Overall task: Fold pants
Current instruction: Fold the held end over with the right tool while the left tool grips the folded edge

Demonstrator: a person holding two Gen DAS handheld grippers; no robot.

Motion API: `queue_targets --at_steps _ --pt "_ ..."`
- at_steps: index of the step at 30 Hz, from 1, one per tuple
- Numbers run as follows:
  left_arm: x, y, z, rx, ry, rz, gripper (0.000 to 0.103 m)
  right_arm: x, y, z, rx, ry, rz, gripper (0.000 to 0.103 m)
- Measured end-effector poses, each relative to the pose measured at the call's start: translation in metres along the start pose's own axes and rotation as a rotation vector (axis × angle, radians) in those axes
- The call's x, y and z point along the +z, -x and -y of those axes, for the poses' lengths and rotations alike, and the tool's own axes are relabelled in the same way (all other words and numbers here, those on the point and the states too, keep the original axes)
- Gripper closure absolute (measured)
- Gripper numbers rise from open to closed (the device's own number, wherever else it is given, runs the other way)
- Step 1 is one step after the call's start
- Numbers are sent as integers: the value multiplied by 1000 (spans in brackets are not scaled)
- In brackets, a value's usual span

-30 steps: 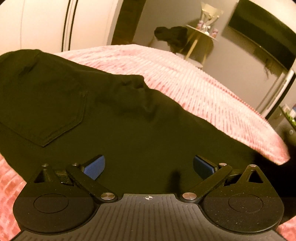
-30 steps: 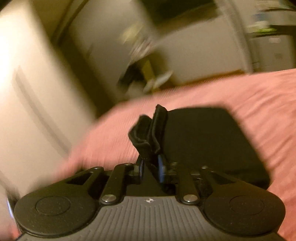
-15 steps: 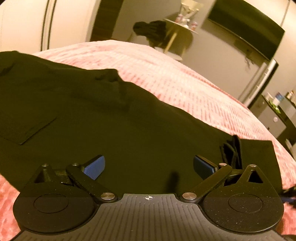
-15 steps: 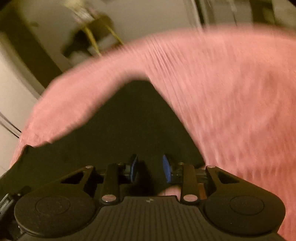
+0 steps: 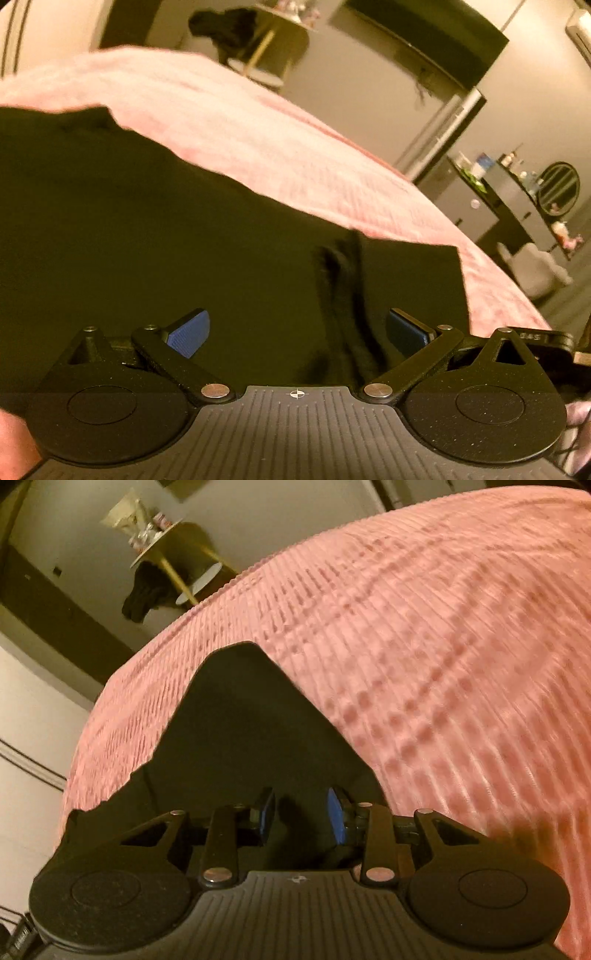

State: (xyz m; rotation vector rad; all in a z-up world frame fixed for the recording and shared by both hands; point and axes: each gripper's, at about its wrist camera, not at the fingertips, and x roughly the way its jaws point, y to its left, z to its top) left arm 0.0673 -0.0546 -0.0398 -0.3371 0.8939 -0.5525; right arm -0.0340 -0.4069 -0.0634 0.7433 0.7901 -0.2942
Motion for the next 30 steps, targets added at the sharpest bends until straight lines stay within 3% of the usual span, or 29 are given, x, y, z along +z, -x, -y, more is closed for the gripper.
queue_targets --at_steps 3,5,10,13,15,16,18,19,22,25,26,29,30 --pt "3 -25 10 -37 55 -46 0 -3 -1 -9 -2 47 -5 69" --pt "7 -38 19 -61 64 -60 0 -3 0 -2 32 12 2 69" --pt "10 -73 24 -182 189 -165 0 -5 -6 36 239 -218 17 69" --pt "15 -86 25 -216 250 -168 3 -6 -10 41 282 -254 16 68" --pt "16 -98 27 -233 301 -197 47 -6 -9 36 282 -228 17 62" --pt "15 -103 26 -211 324 -210 55 -5 -11 34 287 -215 19 57" --pt "13 -105 23 -158 321 -206 93 -5 -9 31 297 -197 22 52" --pt "13 -102 18 -149 327 -201 93 -4 -8 30 302 -193 22 51" --pt "21 -79 3 -221 365 -145 93 -1 -2 27 339 -176 55 45" --pt "38 -39 -8 -196 267 -52 93 -2 16 23 358 -133 118 27" --pt "43 -26 -16 -175 243 -32 93 -3 20 20 349 -120 130 27" --pt "47 2 -34 -38 113 10 88 -3 17 0 291 -40 99 38" --pt "44 8 -40 26 61 27 76 -5 11 -12 250 8 65 52"
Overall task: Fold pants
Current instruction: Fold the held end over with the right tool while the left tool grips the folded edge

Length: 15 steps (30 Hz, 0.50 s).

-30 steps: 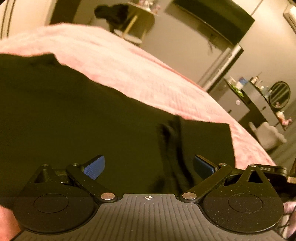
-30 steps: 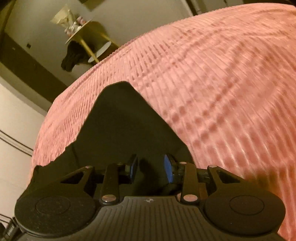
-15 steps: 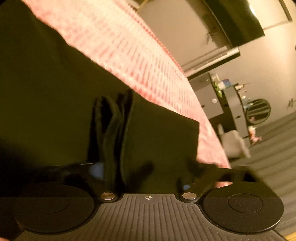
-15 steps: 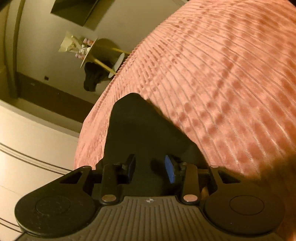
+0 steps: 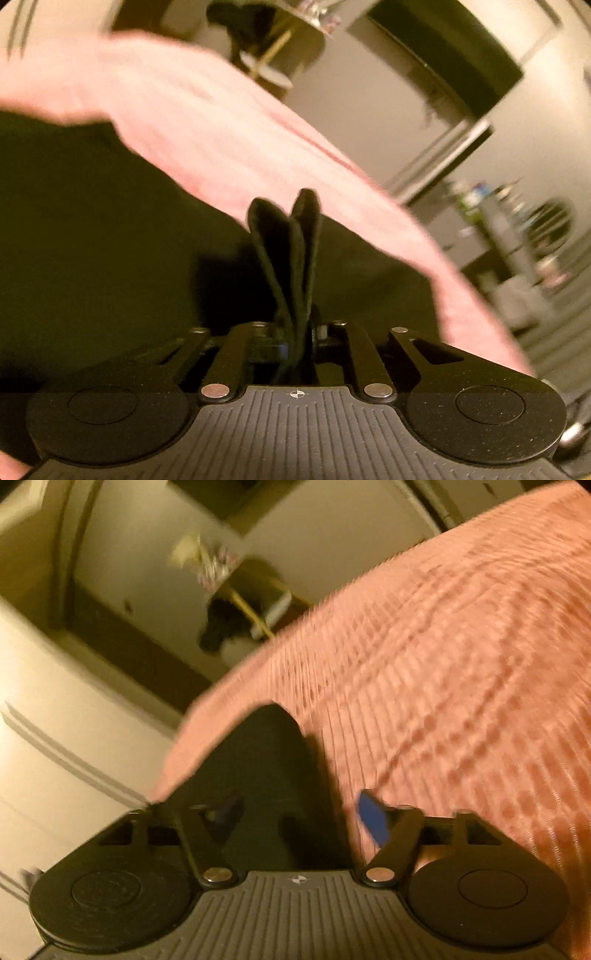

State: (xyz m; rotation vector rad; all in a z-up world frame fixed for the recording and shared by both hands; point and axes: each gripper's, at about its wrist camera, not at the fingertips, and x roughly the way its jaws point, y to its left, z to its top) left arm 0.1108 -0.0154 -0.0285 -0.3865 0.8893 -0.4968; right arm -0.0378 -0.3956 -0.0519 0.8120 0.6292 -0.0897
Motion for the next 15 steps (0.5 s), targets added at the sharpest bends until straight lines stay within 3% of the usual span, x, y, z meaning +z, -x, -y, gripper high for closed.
queue_targets --at_steps 1,2,3,9,13,15 --pt "-5 4 -8 33 -23 6 67 -2 -10 -9 -32 38 -46 61" --pt "-9 3 -15 36 -13 -4 52 -5 -21 -17 -52 70 -92 64" --pt "-15 0 -21 31 19 -15 48 -7 -30 -24 -71 97 -125 69" --pt "-19 -10 -49 -3 150 -6 46 -14 -74 -57 -333 328 -232 70" --pt "-23 -14 -57 -17 158 12 53 -18 -98 -65 -423 422 -262 67" --pt "-22 -15 -62 -29 188 19 61 -20 -101 -67 -439 449 -253 67"
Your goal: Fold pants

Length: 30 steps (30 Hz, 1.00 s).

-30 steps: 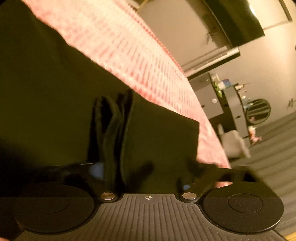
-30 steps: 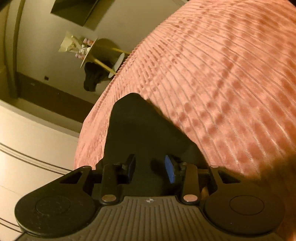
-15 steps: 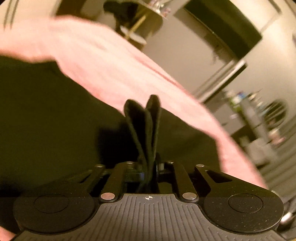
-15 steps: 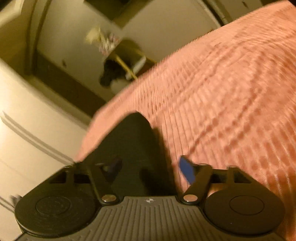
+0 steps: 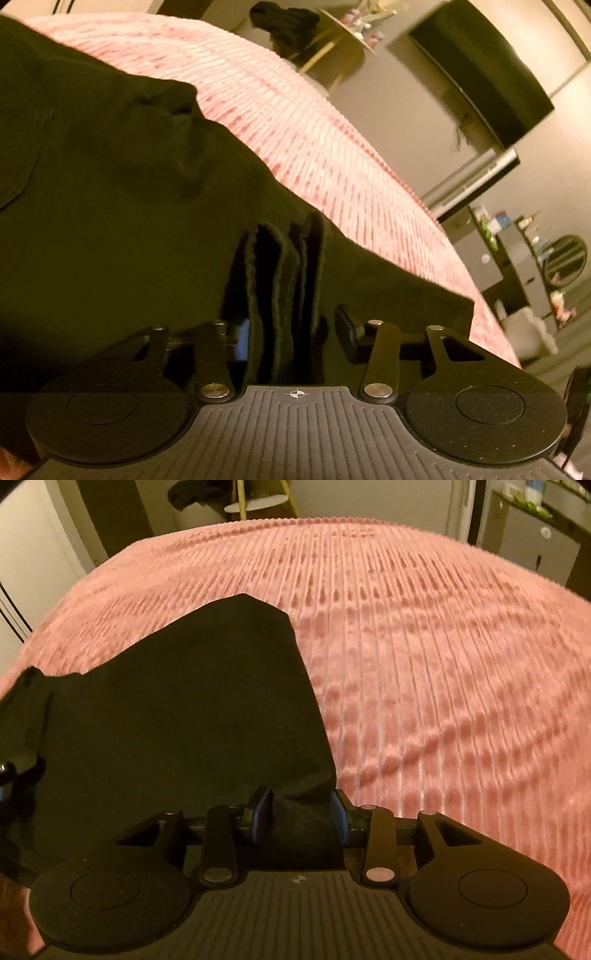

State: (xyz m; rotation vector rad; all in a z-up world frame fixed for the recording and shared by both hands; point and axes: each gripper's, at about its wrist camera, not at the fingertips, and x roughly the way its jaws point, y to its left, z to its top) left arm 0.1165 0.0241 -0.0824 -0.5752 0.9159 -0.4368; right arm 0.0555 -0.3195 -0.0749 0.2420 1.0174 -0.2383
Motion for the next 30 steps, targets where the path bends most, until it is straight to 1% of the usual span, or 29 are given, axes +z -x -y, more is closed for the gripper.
queue_targets --at_steps 2,3,5,6,7,9,10,11,13,15,16,18,19,21,23,25,27,28,30 --pt "1 3 -7 -16 48 5 66 -2 6 3 19 -20 23 65" --pt "2 5 -11 -34 69 7 66 -2 13 9 35 -50 49 64" --pt "4 7 -16 -53 87 23 64 0 30 14 47 -104 142 58" --pt "4 7 -17 -58 88 33 62 0 39 14 54 -113 190 52" --pt "2 8 -15 -67 89 42 61 4 47 12 61 -108 246 51" --pt "4 7 -15 -93 90 56 58 13 52 3 55 -62 314 51" --pt "4 6 -14 -97 87 57 58 18 50 -3 46 -31 329 55" --pt "6 3 -14 -96 83 57 58 23 45 -7 40 -7 335 60" --pt "6 2 -12 -109 83 64 59 33 27 -14 44 25 324 90" --pt "7 4 -12 -133 73 80 69 40 9 -14 35 1 292 91" --pt "8 4 -11 -136 64 87 70 42 -3 -13 30 -11 281 91" --pt "7 3 -12 -127 43 95 82 39 -29 -10 17 -19 225 91" --pt "7 0 -11 -117 33 91 84 31 -33 -13 16 -4 244 92" --pt "8 -6 -14 -100 29 74 82 24 -37 -21 -11 67 273 92" --pt "7 -11 -15 -84 26 58 76 22 -34 -26 -27 83 279 92" --pt "6 -11 -11 -76 2 59 74 19 -26 -20 -2 30 293 92" --pt "5 -8 -8 -84 -20 45 71 15 -15 -14 47 -55 276 90" --pt "4 -8 -8 -100 -16 31 71 10 -7 -10 88 -105 267 87" --pt "3 -9 -10 -126 12 0 71 -4 11 -5 155 -168 273 79"
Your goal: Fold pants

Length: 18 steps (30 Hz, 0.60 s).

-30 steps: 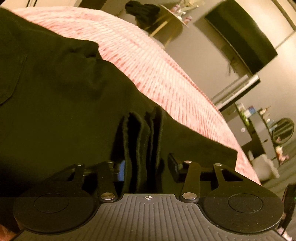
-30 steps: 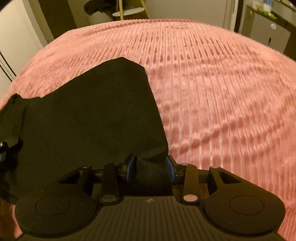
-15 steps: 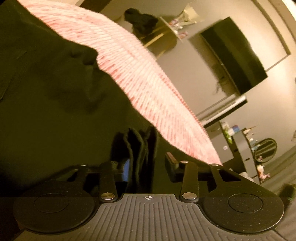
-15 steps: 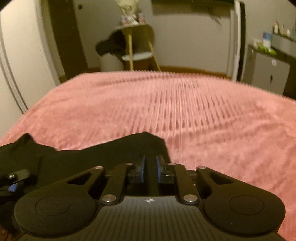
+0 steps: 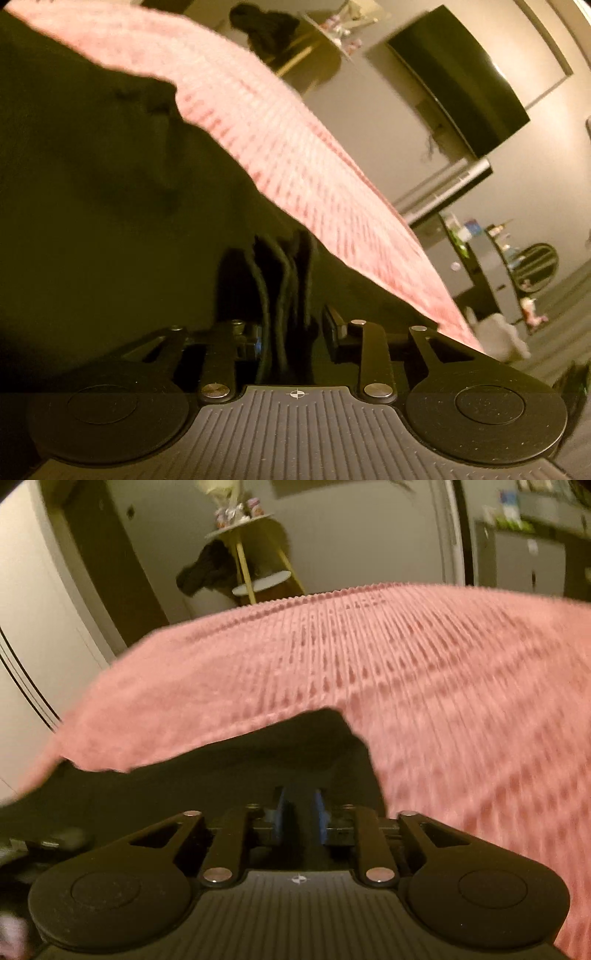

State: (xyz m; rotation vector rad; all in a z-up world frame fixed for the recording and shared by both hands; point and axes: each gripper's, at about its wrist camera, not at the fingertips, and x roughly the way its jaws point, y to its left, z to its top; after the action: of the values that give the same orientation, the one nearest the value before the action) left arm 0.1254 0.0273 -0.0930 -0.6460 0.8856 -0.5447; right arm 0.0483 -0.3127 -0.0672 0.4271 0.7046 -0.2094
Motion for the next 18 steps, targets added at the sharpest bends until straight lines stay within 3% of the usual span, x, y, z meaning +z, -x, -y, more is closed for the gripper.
queue_targets --at_steps 3,4,5,6,13,18 --pt "-2 -3 3 -8 -2 -21 73 -11 22 2 70 -50 15 69" --pt "-3 -3 5 6 -17 -19 76 -14 28 1 88 -51 19 66" --pt "-4 -3 9 41 -48 -16 86 -15 31 -1 99 -46 22 64" --pt "-5 -3 12 60 -73 -17 88 -16 32 -3 102 -37 23 60" --pt "-4 13 31 104 -147 6 92 -18 36 -9 71 -17 27 60" --pt "3 27 24 152 -114 35 93 -21 43 -11 59 -20 38 59"
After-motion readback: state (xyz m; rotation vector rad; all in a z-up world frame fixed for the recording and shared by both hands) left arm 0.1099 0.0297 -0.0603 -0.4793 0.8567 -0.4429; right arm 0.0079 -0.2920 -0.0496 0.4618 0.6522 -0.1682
